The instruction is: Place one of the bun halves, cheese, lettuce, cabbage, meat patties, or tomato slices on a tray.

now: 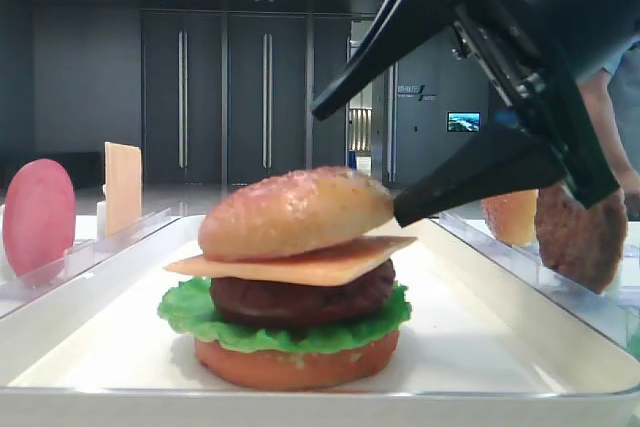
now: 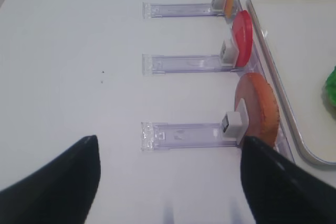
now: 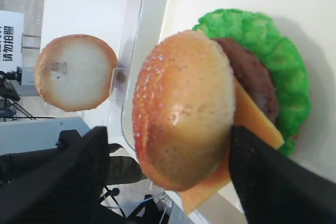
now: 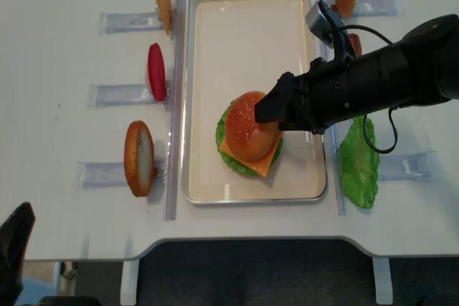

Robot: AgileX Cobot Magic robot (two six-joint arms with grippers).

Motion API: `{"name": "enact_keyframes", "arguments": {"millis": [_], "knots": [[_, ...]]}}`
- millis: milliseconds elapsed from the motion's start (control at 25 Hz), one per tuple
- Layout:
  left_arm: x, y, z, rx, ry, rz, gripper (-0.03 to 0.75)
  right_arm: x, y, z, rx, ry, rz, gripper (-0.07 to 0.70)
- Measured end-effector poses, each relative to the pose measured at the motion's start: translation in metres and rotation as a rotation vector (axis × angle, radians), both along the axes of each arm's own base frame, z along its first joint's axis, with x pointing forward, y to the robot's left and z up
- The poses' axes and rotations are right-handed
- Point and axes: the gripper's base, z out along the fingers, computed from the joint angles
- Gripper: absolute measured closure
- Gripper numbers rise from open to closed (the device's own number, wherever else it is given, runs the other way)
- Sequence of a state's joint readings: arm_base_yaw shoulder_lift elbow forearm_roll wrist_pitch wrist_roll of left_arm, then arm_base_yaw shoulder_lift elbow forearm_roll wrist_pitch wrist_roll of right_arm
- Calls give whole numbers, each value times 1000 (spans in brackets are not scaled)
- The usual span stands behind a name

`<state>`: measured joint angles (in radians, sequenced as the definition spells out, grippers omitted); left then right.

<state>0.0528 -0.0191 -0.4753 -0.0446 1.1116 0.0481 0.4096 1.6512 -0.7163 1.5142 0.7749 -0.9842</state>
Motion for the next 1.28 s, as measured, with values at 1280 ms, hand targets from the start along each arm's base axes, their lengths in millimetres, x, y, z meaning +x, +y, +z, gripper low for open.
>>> {"name": "enact_keyframes", "arguments": {"millis": [1280], "knots": [[0, 0, 0, 0, 0, 0, 74, -4, -23, 68, -294, -76, -47, 158]]}}
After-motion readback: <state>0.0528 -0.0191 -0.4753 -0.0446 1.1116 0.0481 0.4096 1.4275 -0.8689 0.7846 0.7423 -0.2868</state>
